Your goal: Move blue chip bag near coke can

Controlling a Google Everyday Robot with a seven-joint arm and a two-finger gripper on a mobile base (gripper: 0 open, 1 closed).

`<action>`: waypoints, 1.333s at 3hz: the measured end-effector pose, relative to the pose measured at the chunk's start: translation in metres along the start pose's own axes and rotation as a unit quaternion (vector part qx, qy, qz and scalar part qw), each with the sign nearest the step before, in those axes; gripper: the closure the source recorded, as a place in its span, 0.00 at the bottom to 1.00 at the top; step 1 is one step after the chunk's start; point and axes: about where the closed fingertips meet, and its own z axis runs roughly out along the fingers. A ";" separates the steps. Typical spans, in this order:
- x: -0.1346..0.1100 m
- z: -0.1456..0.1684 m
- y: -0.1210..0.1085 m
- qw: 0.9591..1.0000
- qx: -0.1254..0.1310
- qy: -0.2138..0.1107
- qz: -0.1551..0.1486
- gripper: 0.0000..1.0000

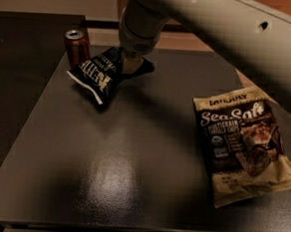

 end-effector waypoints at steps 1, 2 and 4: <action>-0.005 0.024 -0.011 1.000 0.014 0.002 -0.007 0.82; -0.011 0.042 -0.017 1.000 0.021 0.006 -0.015 0.59; -0.012 0.043 -0.016 1.000 0.021 0.006 -0.016 0.13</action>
Offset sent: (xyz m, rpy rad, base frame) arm 0.0446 0.0387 -0.0396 -0.0204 -0.0715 0.0177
